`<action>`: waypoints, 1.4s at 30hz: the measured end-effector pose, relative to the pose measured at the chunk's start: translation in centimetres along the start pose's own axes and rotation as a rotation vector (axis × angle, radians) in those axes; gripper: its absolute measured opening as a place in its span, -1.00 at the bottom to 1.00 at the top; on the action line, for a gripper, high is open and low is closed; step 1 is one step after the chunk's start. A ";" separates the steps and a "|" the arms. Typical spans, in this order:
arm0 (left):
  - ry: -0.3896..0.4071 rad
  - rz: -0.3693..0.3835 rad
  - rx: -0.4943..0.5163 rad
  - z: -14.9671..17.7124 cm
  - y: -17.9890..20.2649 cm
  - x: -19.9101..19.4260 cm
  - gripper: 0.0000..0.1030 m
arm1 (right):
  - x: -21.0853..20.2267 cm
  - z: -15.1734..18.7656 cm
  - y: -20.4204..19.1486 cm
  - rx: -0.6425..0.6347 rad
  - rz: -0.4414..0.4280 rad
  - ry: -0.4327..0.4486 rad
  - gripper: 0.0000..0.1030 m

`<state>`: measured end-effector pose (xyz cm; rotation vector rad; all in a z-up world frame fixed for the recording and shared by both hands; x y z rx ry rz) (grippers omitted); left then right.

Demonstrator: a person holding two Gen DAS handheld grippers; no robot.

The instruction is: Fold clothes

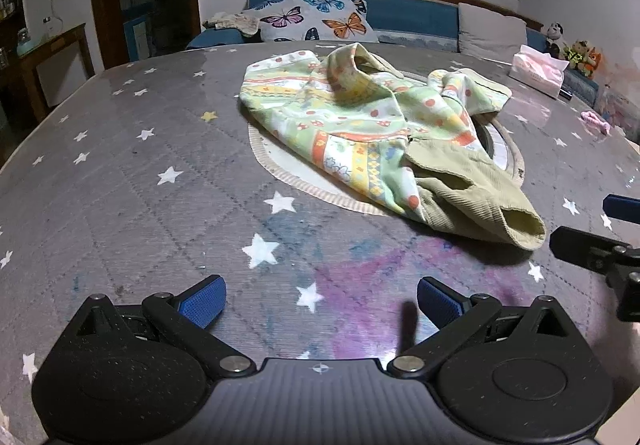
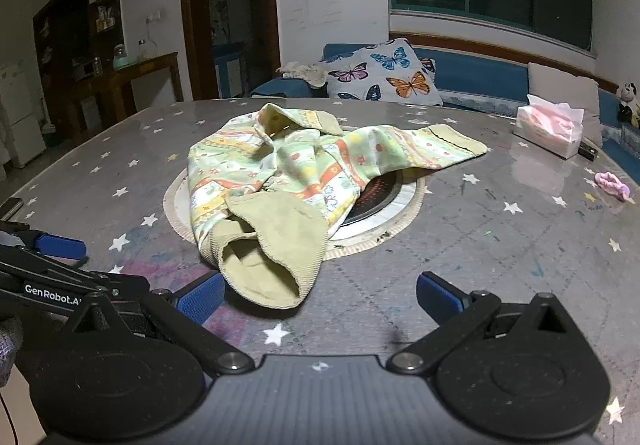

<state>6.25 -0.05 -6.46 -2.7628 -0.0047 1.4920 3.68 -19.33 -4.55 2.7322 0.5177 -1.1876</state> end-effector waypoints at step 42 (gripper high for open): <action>-0.052 0.000 0.008 0.8 3.1 0.9 1.00 | 1.1 0.6 -0.7 0.038 -0.049 -0.045 1.00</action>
Point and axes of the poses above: each gripper's, at about its wrist camera, not at the fingertips, and x roughly the way its jaws point, y to its right, z to its underside, the point moved 9 cm from there along x, roughly the way its jaws point, and after that the axes turned 11 degrees about -y, right-handed, at the moved point
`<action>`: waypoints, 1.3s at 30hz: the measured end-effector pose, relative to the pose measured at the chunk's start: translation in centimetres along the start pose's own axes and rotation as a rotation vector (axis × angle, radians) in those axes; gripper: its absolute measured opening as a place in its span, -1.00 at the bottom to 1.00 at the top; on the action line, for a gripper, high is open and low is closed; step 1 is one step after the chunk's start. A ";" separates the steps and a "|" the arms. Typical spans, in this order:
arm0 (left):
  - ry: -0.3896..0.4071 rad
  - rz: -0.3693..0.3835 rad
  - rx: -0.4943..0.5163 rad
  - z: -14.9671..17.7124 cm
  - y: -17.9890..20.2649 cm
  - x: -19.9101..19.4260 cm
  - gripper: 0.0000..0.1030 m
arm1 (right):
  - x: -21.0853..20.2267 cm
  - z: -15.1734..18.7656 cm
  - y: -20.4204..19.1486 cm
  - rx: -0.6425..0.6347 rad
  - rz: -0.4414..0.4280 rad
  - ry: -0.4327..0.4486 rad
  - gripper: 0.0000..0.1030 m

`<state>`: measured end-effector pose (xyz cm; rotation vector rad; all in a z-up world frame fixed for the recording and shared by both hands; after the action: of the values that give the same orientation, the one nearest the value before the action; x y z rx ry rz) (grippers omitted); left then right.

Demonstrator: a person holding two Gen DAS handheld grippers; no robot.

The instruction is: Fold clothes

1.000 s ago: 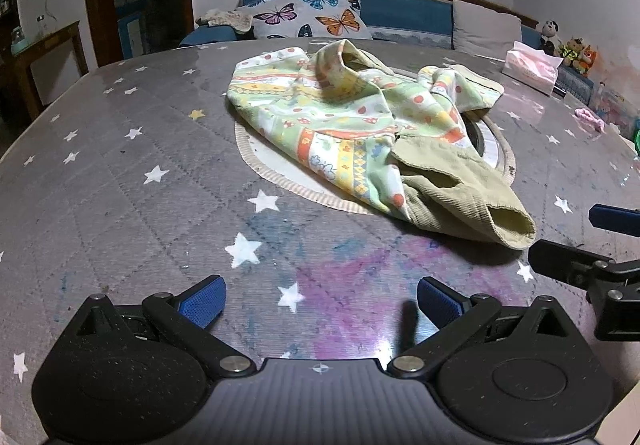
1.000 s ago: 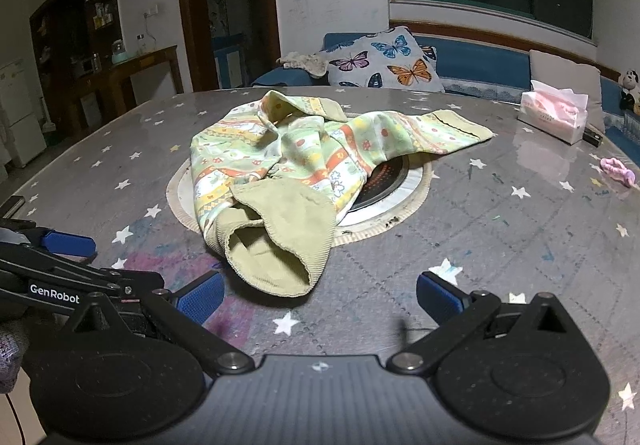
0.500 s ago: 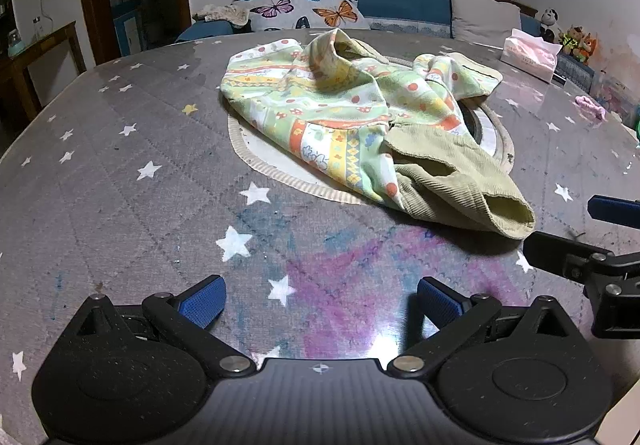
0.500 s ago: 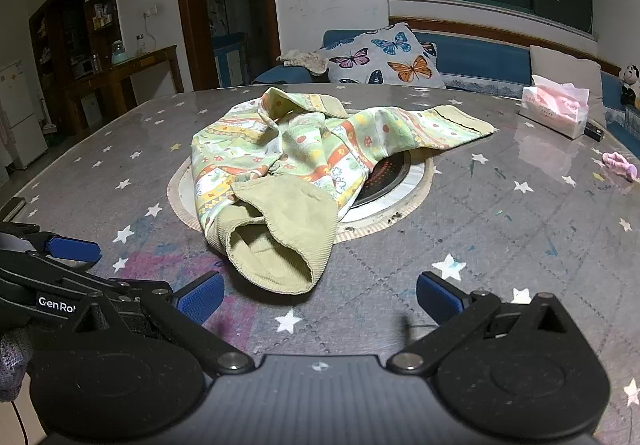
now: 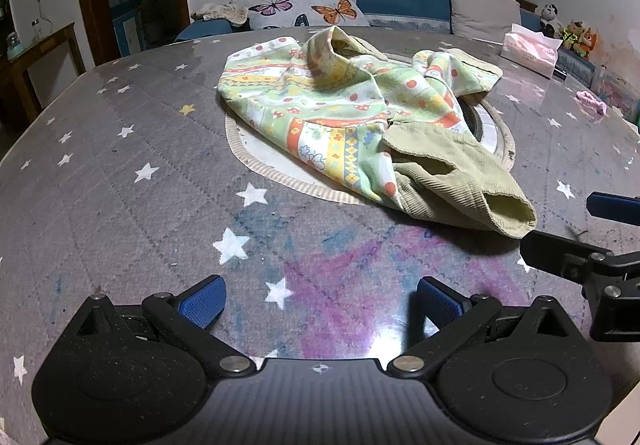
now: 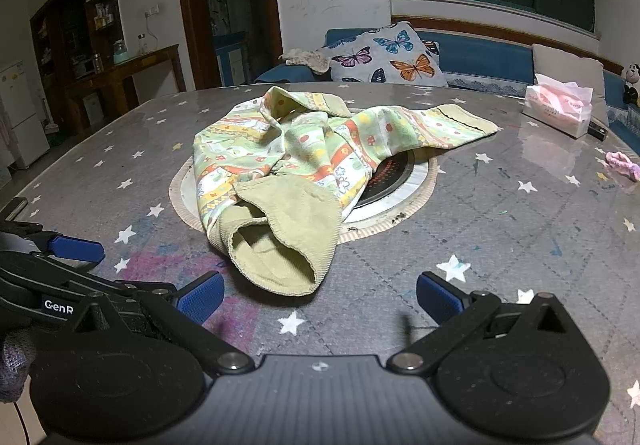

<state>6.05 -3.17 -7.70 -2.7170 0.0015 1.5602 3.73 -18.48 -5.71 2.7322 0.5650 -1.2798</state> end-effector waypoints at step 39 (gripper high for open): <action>-0.016 -0.010 0.008 -2.2 -0.3 0.5 1.00 | 0.9 -2.3 -0.3 -0.004 -0.038 -0.007 1.00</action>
<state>8.21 -2.91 -7.02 -2.6941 -0.0056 1.5754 5.79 -17.43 -4.84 2.7259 0.6213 -1.2939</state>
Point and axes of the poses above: each gripper's, at about its wrist camera, not at the fingertips, and x roughly the way its jaws point, y to its right, z to its underside, the point moved 9 cm from there along x, roughly the way its jaws point, and after that the axes turned 11 degrees about -y, right-handed, at the moved point
